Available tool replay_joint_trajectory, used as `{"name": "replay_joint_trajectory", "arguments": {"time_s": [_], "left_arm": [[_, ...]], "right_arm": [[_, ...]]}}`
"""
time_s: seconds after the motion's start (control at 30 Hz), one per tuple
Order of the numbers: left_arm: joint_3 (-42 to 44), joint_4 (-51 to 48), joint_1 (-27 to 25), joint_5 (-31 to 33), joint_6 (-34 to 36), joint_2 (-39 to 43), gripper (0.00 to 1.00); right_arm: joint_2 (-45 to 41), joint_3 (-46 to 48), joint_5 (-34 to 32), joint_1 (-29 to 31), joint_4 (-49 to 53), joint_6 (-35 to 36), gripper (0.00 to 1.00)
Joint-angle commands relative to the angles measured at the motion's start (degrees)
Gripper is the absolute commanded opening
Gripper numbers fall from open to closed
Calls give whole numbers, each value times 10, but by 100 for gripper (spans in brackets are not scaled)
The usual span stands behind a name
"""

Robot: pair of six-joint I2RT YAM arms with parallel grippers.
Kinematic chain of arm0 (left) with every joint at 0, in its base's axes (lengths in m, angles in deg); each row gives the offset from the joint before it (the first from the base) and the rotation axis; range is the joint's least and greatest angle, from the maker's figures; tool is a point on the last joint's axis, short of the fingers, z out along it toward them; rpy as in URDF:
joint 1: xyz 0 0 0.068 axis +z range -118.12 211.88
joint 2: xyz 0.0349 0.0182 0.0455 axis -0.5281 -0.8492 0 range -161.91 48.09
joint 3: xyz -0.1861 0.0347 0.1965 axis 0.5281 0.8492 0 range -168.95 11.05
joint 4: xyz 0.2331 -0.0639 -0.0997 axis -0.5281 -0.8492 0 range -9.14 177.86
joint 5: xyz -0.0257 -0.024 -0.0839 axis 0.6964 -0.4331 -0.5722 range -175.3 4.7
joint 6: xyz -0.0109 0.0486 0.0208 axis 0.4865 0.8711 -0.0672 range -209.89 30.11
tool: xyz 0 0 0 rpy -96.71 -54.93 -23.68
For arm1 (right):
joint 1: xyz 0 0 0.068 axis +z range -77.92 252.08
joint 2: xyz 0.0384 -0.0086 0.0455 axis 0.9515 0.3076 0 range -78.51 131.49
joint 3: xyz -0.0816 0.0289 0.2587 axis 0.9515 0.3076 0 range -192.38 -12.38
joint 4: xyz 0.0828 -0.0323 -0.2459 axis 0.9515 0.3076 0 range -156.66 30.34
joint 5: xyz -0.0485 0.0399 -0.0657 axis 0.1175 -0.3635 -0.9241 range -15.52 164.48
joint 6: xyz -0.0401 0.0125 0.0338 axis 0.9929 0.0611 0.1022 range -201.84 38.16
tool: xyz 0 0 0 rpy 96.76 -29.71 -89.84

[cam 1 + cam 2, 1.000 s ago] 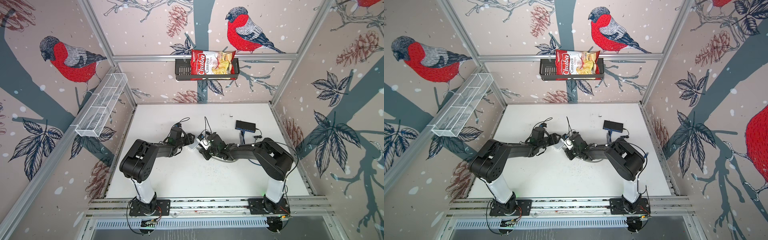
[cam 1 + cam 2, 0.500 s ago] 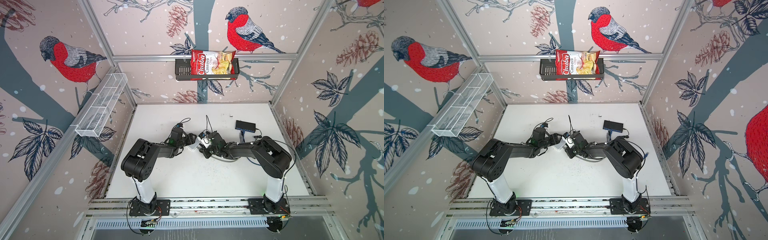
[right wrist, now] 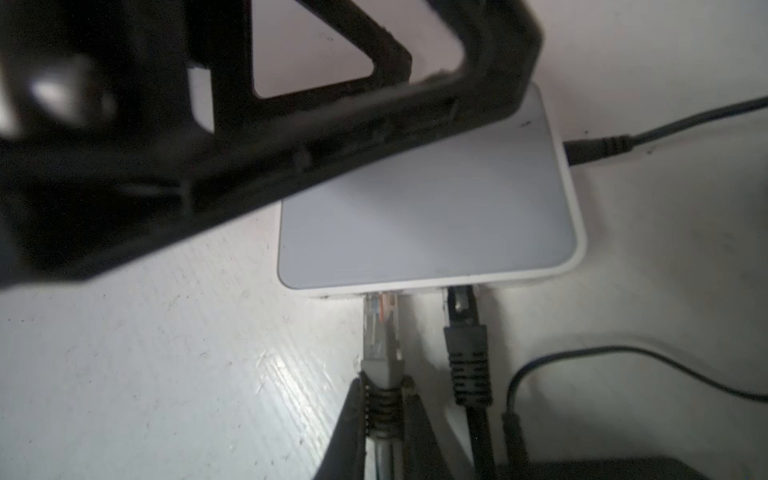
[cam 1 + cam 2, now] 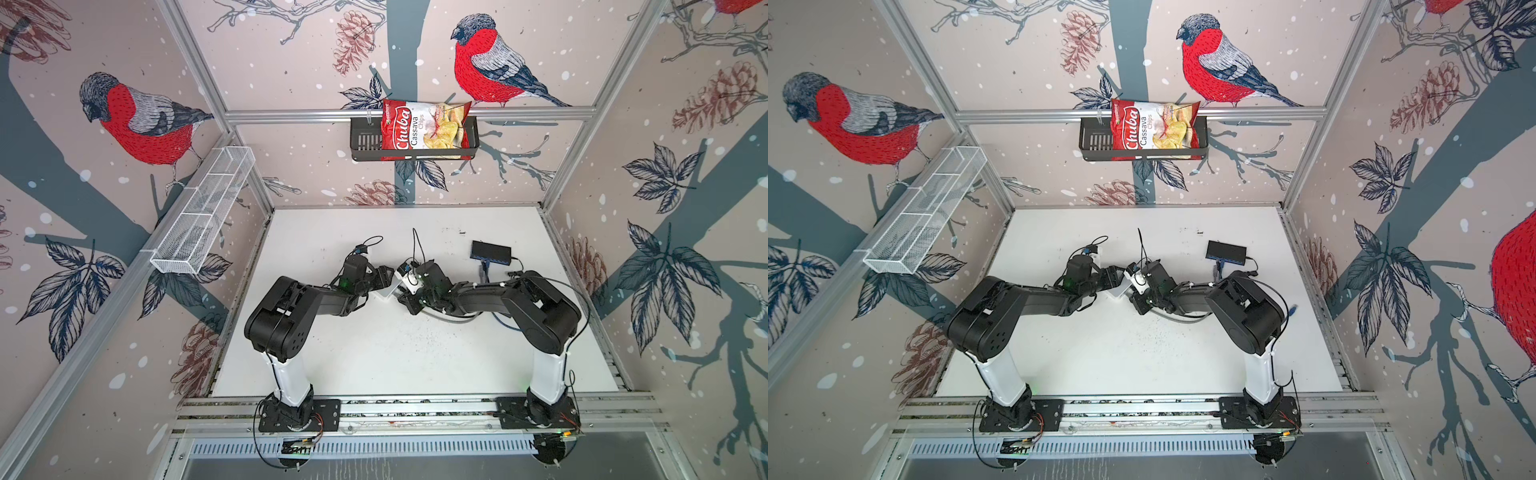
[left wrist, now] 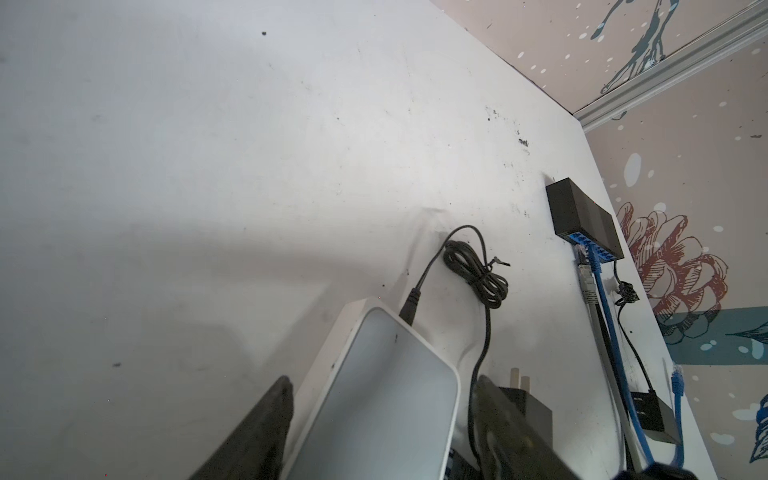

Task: Insert the plug into the switch port
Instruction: 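Carry the grey plug toward the router with the right gripper while left follows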

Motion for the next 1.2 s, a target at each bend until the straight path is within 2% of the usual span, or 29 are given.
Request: {"name": "replay_joint_trajectory", "arguments": {"time_s": [0.0,0.37,0.8,1.17], "left_arm": [[3,-10,-7,-29,-2,-5,67],[14,-6,-9,-29,-5,-2,66],[30,26,-19,-43,-25,-13,64],[44,26,-23,-41,-26,-4,63]], "right_arm": [[-5,-1,-1,2,-21,-7,12],[-10,3,-12,1,-45,-30,11],[-10,12,20,0,-88,-34,11],[-19,15,1,0,-102,-42,11]]}}
